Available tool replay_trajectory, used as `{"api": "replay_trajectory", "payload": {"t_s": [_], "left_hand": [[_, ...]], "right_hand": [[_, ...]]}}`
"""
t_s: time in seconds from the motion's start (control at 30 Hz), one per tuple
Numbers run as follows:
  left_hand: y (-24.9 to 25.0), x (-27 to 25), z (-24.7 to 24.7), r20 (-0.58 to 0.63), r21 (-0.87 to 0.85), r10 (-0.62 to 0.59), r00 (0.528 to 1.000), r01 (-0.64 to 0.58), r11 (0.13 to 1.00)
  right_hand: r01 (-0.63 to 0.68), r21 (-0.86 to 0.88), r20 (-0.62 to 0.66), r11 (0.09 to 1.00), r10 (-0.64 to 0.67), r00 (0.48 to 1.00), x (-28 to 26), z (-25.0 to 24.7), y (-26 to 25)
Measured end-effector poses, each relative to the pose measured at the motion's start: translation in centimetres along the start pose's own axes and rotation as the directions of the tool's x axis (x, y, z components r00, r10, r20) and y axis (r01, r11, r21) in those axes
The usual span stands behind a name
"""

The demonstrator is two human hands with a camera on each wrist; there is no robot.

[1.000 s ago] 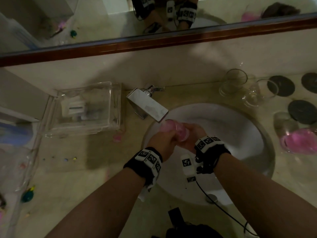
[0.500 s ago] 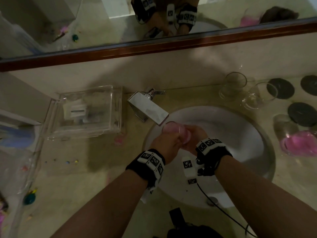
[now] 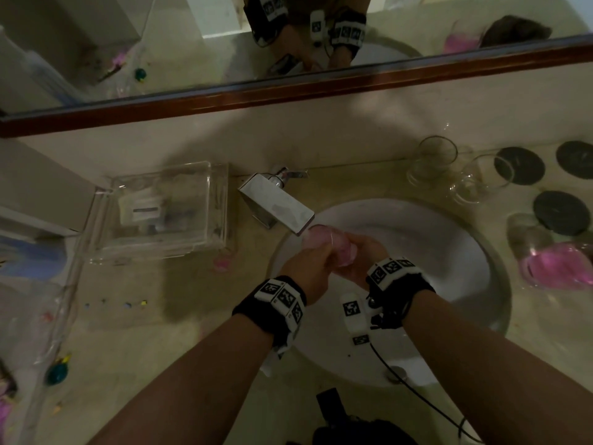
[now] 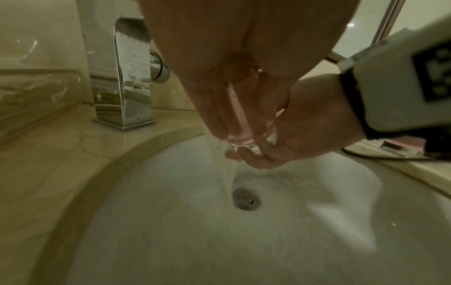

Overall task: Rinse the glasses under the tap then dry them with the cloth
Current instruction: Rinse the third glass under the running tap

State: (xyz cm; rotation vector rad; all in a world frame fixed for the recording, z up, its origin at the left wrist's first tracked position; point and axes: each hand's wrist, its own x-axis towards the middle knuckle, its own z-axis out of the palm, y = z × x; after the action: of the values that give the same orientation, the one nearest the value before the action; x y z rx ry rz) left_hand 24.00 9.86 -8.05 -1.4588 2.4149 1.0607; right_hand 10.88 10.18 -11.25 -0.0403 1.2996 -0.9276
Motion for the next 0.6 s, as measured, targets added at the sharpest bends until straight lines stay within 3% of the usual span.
{"api": "replay_trajectory", "payload": {"t_s": [0.03,0.1,0.13,0.2,0.23,0.27,0.3,0.37,0.5,0.6], "left_hand": [[-0.1,0.1,0.0,-0.016,-0.011,0.026,1.000,-0.026,1.000],[0.0,0.1,-0.2,-0.063,-0.030,0.050,0.997,-0.052,0.998],[0.0,0.0,-0.2,-0.080,-0.040,0.072,0.994,-0.075,0.996],[0.0,-0.2,-0.2,-0.107,-0.002,0.082,0.991,-0.083,0.997],[0.0,-0.3,-0.2,-0.121,-0.004,0.076,0.990,-0.077,0.997],[-0.1,-0.4,-0.2,-0.147,-0.011,0.093,0.985,-0.096,0.995],[-0.2,-0.4,-0.1,-0.153,-0.018,0.086,0.984,-0.090,0.996],[0.0,-0.4,-0.2,-0.108,-0.044,0.043,0.993,-0.048,0.998],[0.7,-0.3,-0.3,-0.017,-0.042,0.005,1.000,-0.006,0.999],[1.2,-0.4,-0.3,-0.103,-0.010,-0.017,0.995,0.016,1.000]], "right_hand": [[-0.067,0.050,0.100,0.997,0.061,0.993,-0.6,0.1,-0.3],[-0.142,0.129,0.031,0.981,0.139,0.990,-0.1,-0.1,-0.2],[-0.209,0.147,0.058,0.967,0.203,0.978,1.2,-0.4,0.1],[-0.167,0.009,0.015,0.986,0.167,0.986,5.0,-2.7,1.9],[-0.174,0.019,0.042,0.985,0.173,0.984,4.2,-2.6,1.6],[-0.046,-0.049,0.018,0.998,0.047,0.999,2.5,-1.9,1.0],[0.007,0.010,0.034,1.000,-0.008,0.999,0.6,-1.1,0.2],[-0.074,0.187,0.064,0.979,0.063,0.996,0.2,-0.6,0.0],[-0.009,0.089,-0.008,0.996,0.009,1.000,-0.9,-0.3,-0.1],[-0.033,0.053,0.014,0.998,0.032,0.999,0.0,-1.4,-0.3]]}}
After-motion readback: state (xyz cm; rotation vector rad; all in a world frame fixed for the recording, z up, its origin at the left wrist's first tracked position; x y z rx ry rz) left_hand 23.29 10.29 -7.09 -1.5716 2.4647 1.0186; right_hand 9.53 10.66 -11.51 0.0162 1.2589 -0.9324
